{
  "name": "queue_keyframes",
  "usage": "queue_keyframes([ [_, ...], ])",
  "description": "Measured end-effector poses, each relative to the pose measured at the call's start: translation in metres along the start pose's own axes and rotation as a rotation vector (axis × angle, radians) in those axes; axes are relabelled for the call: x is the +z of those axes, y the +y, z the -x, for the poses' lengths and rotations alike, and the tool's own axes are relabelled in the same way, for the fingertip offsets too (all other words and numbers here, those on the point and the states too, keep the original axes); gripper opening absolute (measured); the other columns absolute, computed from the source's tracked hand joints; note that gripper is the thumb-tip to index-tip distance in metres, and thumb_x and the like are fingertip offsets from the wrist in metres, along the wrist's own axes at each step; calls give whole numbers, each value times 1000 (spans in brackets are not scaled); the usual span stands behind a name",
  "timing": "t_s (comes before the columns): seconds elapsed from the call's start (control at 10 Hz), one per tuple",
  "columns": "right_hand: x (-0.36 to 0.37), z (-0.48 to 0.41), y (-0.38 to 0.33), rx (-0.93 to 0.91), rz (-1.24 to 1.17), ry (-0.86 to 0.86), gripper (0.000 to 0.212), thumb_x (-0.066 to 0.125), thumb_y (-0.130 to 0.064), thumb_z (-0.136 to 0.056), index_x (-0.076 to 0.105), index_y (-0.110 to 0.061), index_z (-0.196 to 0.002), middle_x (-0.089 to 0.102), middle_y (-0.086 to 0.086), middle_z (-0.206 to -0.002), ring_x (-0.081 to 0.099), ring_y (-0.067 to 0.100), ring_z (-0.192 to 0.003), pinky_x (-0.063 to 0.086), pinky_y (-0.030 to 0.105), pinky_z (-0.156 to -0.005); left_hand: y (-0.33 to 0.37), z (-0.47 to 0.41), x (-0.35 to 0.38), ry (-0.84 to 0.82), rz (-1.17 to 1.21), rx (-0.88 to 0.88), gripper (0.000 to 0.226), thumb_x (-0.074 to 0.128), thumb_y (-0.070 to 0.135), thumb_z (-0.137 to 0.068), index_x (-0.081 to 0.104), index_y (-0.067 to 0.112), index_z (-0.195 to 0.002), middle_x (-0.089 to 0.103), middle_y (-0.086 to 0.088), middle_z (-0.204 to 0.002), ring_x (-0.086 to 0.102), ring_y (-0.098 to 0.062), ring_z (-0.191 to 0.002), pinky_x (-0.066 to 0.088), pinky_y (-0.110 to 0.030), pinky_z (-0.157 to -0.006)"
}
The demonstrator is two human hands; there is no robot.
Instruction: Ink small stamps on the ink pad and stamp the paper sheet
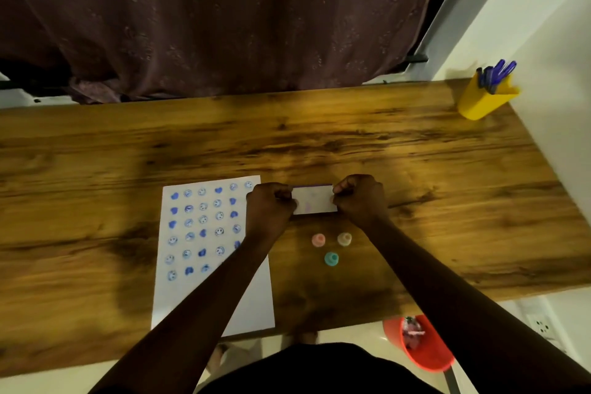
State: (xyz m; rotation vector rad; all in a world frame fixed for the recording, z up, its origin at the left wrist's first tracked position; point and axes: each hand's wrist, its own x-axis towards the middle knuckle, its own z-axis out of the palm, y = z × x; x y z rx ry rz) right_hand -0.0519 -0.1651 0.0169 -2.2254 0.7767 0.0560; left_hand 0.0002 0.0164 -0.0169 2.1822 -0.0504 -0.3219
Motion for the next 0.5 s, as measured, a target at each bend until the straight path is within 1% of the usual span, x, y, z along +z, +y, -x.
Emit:
queue_keyframes([
  [0.1, 2, 1, 3, -17, 9, 8, 11, 79, -6, -81, 75, -6, -91, 75, 3, -96, 69, 14, -93, 53, 24, -79, -1, 0, 2, -1, -1, -22, 22, 83, 13, -83, 79, 12, -105, 80, -11, -111, 76, -27, -102, 62, -40, -91],
  [0.2, 4, 0, 5, -16, 21, 2, 10, 79, -6, -81, 75, -10, -90, 74, 2, -95, 69, 14, -92, 53, 25, -79, -1, 1, 2, -28, -8, -39, 25, 81, 14, -85, 78, 12, -110, 79, -11, -116, 75, -27, -105, 62, -44, -94],
  [0.3, 6, -1, 5, -27, 28, -5, 10, 79, -7, -80, 73, -11, -87, 73, -1, -92, 69, 15, -91, 54, 25, -78, 4, 1, 0, -39, -45, -17, 25, 80, 14, -86, 78, 13, -111, 79, -10, -117, 75, -27, -107, 61, -42, -95],
  [0.4, 6, -2, 4, -53, 83, -12, 11, 77, -7, -78, 72, -10, -87, 73, 2, -91, 70, 19, -89, 58, 32, -77, 9, 2, -6, -51, -91, 25, 26, 80, 12, -84, 77, 11, -110, 78, -10, -116, 74, -28, -106, 57, -29, -87],
  [0.5, 4, 2, -10, -100, 154, 15, 18, 74, -13, -75, 69, -11, -92, 72, 4, -91, 70, 25, -89, 56, 32, -71, 20, 1, -19, -29, -92, 79, 32, 79, 16, -87, 73, 10, -117, 76, -12, -118, 72, -29, -107, 57, -33, -89],
])
